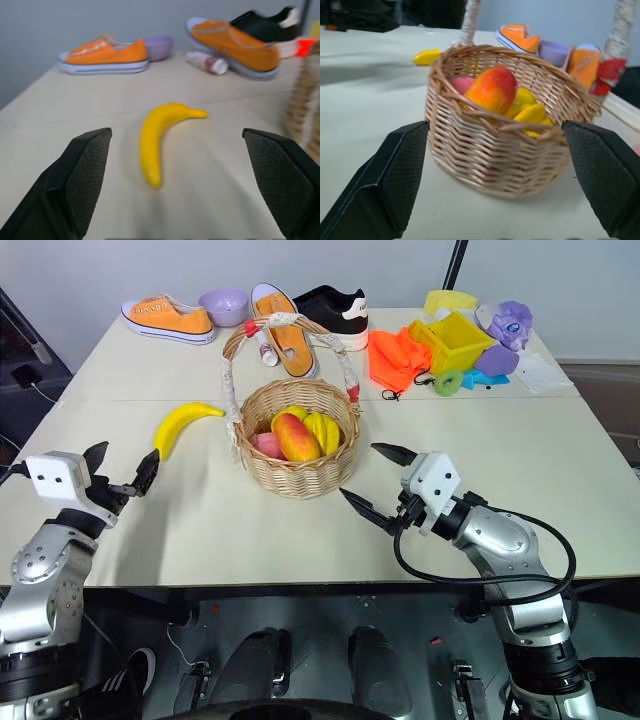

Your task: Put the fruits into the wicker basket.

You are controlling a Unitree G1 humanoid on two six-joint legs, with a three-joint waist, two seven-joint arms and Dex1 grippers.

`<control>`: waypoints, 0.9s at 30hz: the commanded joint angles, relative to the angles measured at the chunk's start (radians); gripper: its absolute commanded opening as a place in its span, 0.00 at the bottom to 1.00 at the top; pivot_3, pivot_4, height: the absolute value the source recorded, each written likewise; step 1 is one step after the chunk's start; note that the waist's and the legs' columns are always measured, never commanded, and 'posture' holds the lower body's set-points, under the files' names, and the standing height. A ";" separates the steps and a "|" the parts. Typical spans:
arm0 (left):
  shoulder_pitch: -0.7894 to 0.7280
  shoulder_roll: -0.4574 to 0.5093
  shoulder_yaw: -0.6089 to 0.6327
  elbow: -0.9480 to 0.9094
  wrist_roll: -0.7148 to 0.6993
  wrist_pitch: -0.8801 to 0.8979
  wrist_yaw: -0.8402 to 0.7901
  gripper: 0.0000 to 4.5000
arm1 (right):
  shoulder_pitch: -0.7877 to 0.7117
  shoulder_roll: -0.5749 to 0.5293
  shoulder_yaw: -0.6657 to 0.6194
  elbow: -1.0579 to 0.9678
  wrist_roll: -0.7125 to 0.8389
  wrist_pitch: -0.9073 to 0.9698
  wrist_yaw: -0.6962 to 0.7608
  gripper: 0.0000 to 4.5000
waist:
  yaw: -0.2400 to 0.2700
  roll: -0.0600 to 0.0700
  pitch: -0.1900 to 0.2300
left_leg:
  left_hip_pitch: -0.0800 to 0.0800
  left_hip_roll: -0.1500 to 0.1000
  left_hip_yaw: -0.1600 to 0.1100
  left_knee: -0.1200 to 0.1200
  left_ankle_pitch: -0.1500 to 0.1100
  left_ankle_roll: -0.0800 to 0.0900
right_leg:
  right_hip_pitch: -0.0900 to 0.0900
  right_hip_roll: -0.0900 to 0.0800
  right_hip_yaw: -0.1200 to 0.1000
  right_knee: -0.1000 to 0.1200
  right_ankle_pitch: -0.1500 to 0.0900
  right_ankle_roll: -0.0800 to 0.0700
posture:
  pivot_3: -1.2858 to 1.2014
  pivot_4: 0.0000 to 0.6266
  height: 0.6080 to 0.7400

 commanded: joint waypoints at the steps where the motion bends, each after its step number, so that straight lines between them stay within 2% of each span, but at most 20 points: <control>1: -0.067 0.032 0.036 0.036 0.018 0.031 0.045 1.00 | -0.023 0.017 0.012 -0.007 -0.008 -0.041 -0.017 0.98 | -0.001 0.000 0.000 | 0.000 0.000 0.000 0.000 0.000 0.000 | 0.000 0.000 0.000 0.000 0.000 0.000 | 0.52 0.24 1.00; 7: -0.252 0.090 -0.015 0.180 0.010 0.194 0.025 1.00 | -0.065 0.027 0.051 0.057 -0.038 -0.108 -0.005 0.98 | 0.000 -0.002 0.000 | 0.000 -0.001 0.000 0.001 0.000 0.000 | 0.001 0.000 0.000 0.000 0.000 0.000 | 0.52 0.24 1.00; 11: -0.395 0.151 -0.075 0.326 0.079 0.242 0.012 1.00 | -0.092 0.038 0.070 0.075 -0.041 -0.118 -0.010 0.98 | -0.001 -0.002 0.000 | 0.000 -0.001 0.000 0.001 0.000 0.000 | 0.000 0.000 -0.001 0.000 0.002 0.003 | 0.52 0.24 1.00; 17: -0.566 0.183 -0.139 0.560 0.078 0.380 -0.091 1.00 | -0.093 0.043 0.081 0.075 -0.050 -0.119 -0.020 0.98 | -0.002 -0.002 0.000 | 0.000 -0.001 -0.001 0.000 0.000 0.000 | 0.000 0.001 -0.001 0.001 0.002 0.005 | 0.52 0.24 1.00; 23: -0.743 0.179 -0.229 0.892 0.186 0.286 -0.134 1.00 | -0.085 0.052 0.090 0.070 -0.064 -0.114 -0.040 0.98 | -0.001 -0.003 0.001 | 0.000 -0.001 -0.001 0.001 0.000 0.000 | 0.000 0.001 -0.002 0.001 0.002 0.005 | 0.52 0.24 1.00; 27: -0.787 0.156 -0.244 1.017 0.209 0.230 -0.167 1.00 | -0.084 0.046 0.087 0.070 -0.068 -0.112 -0.044 0.98 | -0.001 -0.003 0.001 | -0.001 -0.001 -0.001 0.000 0.000 0.000 | 0.000 0.001 -0.002 0.001 0.002 0.005 | 0.52 0.24 1.00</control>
